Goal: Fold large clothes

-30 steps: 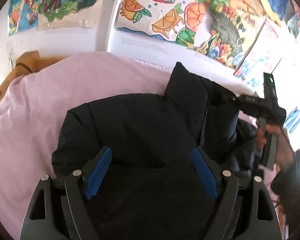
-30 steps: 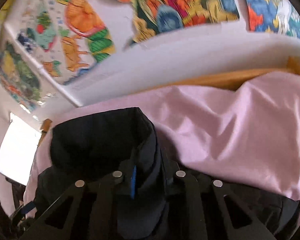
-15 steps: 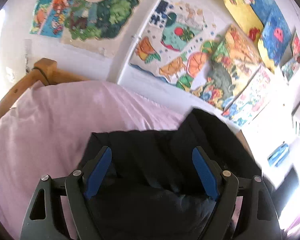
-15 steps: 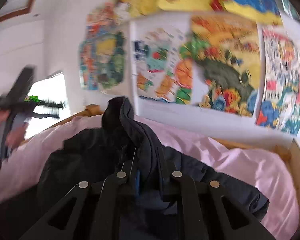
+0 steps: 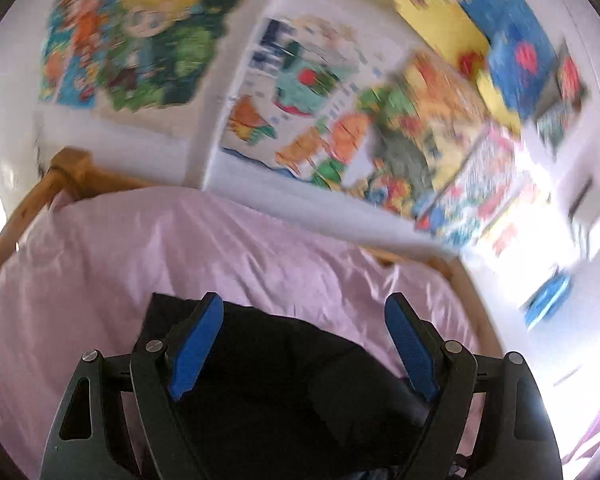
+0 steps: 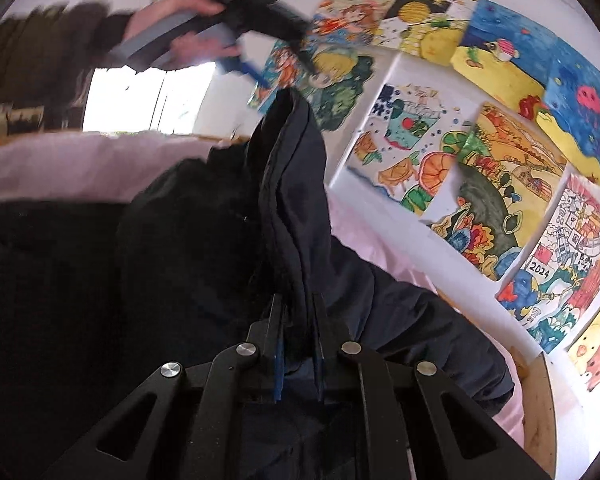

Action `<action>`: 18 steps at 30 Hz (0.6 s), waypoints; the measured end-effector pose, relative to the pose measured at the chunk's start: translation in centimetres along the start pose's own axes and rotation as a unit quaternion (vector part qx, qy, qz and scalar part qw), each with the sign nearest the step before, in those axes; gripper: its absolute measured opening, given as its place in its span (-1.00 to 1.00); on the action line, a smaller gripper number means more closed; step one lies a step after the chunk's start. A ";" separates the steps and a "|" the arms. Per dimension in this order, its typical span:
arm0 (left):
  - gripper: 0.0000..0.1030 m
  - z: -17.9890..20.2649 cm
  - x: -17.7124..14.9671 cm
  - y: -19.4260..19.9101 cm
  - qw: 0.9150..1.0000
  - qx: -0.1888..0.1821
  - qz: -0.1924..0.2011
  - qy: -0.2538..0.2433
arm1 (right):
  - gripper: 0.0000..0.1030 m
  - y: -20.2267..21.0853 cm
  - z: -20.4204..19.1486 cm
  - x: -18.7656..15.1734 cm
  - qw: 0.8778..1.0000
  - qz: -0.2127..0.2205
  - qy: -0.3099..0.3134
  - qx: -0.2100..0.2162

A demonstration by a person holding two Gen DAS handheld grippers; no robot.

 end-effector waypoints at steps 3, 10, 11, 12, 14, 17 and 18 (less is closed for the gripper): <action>0.53 2.1 -1.2 -1.9 0.998 0.021 -0.022 -0.045 | -0.79 0.0 -1.1 -0.6 1.000 -0.010 0.021 -0.003; 0.52 2.3 -8.2 -4.3 0.984 0.074 -0.094 -0.134 | -0.82 0.7 -3.0 -1.9 0.998 -0.026 0.053 0.018; 0.52 1.7 -9.5 -4.2 0.980 0.093 -0.094 -0.147 | -0.82 0.9 -3.2 -2.2 0.998 -0.032 0.052 0.027; 0.52 1.3 -10.6 -4.0 0.979 0.100 -0.095 -0.153 | -0.83 1.2 -3.4 -2.5 0.998 -0.034 0.053 0.029; 0.52 0.1 -12.8 -3.7 0.976 0.121 -0.097 -0.156 | -0.84 1.6 -3.6 -3.1 0.997 -0.038 0.051 0.034; 0.53 -2.2 -16.3 -4.0 0.978 0.130 -0.098 -0.131 | -0.85 1.7 -3.8 -4.0 0.998 -0.043 0.037 0.041; 0.53 -2.7 -17.0 -4.2 0.979 0.130 -0.098 -0.124 | -0.84 1.6 -3.8 -4.2 0.998 -0.045 0.028 0.041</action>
Point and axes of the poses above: each gripper's, at about its wrist camera, not at the fingertips, and y roughly against the way its jaws point, z to its right, x to its top, the point moved 8 cm from there along -y, roughly the way its jaws point, and after that the axes turned 9 degrees about y, right-handed, at the moved point
